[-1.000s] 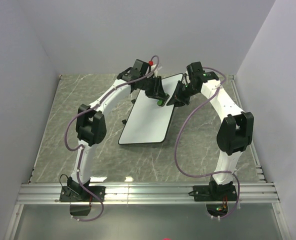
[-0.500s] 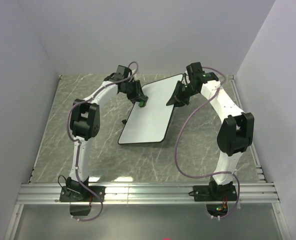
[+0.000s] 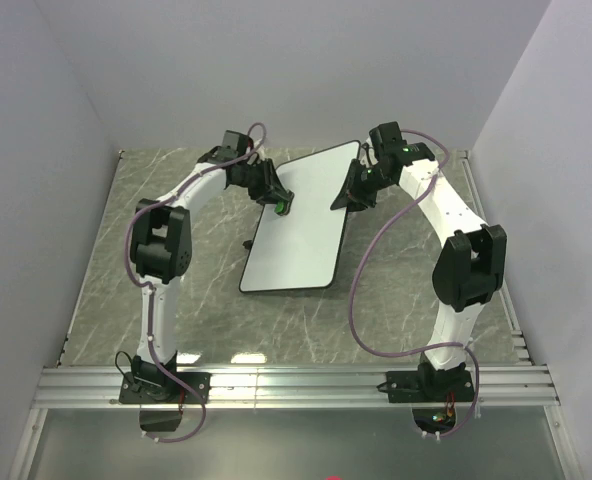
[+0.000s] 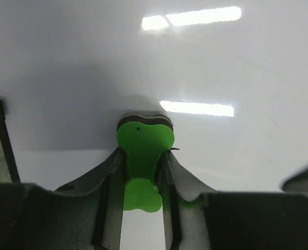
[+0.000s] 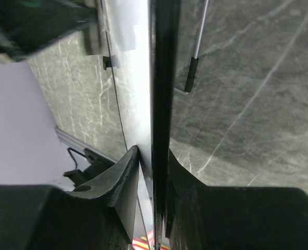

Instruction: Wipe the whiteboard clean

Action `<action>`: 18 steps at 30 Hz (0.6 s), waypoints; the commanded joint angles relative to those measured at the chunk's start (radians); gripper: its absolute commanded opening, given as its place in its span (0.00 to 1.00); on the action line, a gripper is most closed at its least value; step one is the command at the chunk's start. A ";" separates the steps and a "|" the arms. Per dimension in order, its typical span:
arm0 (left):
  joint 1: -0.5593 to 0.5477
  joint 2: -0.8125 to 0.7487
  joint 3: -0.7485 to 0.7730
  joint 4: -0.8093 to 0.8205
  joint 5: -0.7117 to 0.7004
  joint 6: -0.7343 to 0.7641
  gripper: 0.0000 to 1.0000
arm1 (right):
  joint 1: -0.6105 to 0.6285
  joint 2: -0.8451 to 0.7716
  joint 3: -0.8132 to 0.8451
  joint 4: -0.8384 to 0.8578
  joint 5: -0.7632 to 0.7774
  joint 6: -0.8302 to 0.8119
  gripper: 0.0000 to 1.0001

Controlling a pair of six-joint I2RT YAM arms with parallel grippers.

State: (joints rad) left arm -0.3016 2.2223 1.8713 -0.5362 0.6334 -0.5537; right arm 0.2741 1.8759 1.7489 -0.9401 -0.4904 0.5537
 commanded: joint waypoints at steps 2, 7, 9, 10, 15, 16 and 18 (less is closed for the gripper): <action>0.137 -0.182 -0.060 0.133 0.097 -0.147 0.00 | 0.079 0.092 0.021 -0.092 0.130 -0.132 0.00; 0.242 -0.245 -0.152 0.101 0.011 -0.135 0.00 | 0.077 0.130 0.078 -0.108 0.122 -0.121 0.00; 0.285 -0.259 -0.176 0.065 -0.020 -0.115 0.00 | 0.079 0.144 0.102 -0.111 0.118 -0.115 0.00; 0.298 -0.269 -0.207 0.059 -0.030 -0.109 0.00 | 0.079 0.147 0.110 -0.115 0.115 -0.112 0.00; 0.372 -0.297 -0.299 0.001 -0.125 -0.074 0.00 | 0.077 0.183 0.176 -0.141 0.095 -0.089 0.00; 0.384 -0.300 -0.308 -0.008 -0.138 -0.068 0.00 | 0.077 0.190 0.188 -0.147 0.089 -0.084 0.00; 0.390 -0.302 -0.336 -0.027 -0.165 -0.051 0.00 | 0.076 0.210 0.227 -0.163 0.069 -0.068 0.00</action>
State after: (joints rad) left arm 0.0811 1.9625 1.5635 -0.5140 0.5320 -0.6460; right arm 0.2943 2.0136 1.9553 -1.0126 -0.4911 0.5278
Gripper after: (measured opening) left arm 0.330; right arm 0.272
